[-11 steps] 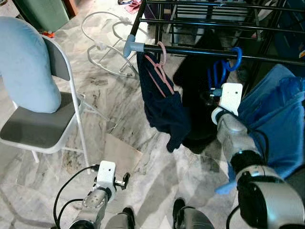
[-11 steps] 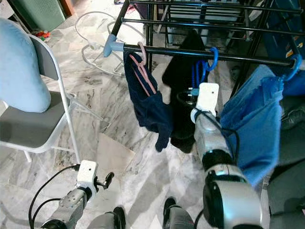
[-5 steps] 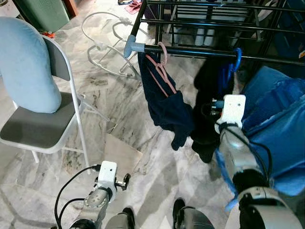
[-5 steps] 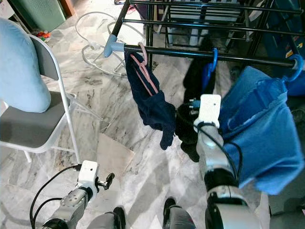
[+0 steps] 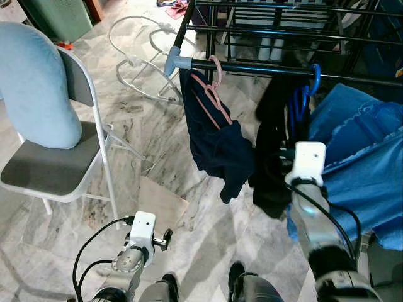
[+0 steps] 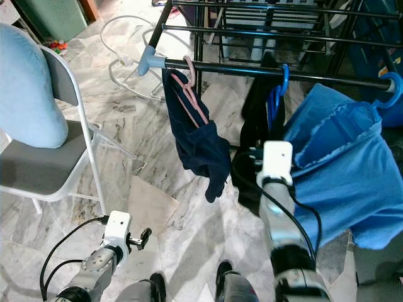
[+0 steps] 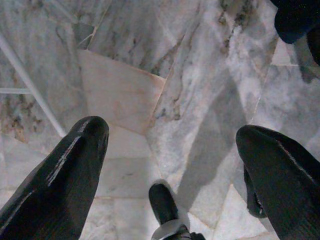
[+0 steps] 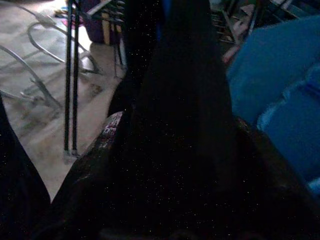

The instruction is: Hang hanger

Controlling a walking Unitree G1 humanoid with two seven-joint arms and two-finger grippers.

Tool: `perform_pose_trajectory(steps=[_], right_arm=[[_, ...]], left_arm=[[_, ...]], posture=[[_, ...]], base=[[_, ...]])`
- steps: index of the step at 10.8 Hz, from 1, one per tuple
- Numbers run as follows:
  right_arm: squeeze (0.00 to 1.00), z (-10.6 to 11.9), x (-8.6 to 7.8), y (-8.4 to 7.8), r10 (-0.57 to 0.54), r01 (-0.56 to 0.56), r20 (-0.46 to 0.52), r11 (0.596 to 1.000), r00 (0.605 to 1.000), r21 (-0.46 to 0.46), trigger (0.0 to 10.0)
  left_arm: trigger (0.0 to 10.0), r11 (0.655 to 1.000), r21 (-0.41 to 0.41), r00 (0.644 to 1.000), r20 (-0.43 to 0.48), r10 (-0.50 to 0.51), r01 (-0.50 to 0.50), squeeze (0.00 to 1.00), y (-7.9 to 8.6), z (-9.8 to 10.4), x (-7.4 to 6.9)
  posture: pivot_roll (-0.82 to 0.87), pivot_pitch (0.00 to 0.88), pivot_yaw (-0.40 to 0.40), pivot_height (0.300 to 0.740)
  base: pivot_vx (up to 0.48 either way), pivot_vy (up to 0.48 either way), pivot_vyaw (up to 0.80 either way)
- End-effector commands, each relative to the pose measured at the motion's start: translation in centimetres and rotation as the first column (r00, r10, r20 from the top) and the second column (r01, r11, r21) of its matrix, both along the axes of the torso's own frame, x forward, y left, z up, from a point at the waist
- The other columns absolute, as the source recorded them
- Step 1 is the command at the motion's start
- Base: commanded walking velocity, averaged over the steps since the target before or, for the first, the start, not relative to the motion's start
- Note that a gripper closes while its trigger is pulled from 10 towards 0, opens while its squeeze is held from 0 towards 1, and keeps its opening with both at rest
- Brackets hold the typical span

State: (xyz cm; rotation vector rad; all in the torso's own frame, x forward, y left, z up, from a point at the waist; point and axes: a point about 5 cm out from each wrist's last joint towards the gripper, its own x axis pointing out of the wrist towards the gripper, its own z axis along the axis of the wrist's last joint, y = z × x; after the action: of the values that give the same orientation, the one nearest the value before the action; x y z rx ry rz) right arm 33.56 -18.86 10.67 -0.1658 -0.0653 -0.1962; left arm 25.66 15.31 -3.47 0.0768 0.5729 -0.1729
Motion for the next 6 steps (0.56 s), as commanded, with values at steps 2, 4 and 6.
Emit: perform_pose_trajectory(steps=[2,4,6], right_arm=[[1.0,-1.2,-1.4,0.2,-0.004,0.004,-0.005,1.0,1.0,-0.019,10.0],[1.0,-2.8,-2.8,-0.1,-0.006,0.005,-0.014,0.997,1.0,-0.071,10.0],[1.0,-4.0,-4.0,-0.9,-0.039,0.036,-0.038,0.996,0.999,-0.076,10.0]], left_arm=[[10.0,1.0,0.026,0.999,-0.044,0.008,-0.007,0.0,0.6,-0.6,-0.7],[10.0,0.999,0.049,0.999,-0.049,0.006,-0.004,0.0,0.7,-0.7,-0.7],[10.0,0.998,0.069,0.999,-0.05,0.008,-0.005,0.0,0.9,-0.7,-0.8]], posture=[[-0.08,0.21,0.072,0.74],[-0.08,0.206,0.073,0.74],[-0.09,0.201,0.072,0.74]], base=[[0.0,0.0,0.0],[0.0,0.0,0.0],[0.0,0.0,0.0]])
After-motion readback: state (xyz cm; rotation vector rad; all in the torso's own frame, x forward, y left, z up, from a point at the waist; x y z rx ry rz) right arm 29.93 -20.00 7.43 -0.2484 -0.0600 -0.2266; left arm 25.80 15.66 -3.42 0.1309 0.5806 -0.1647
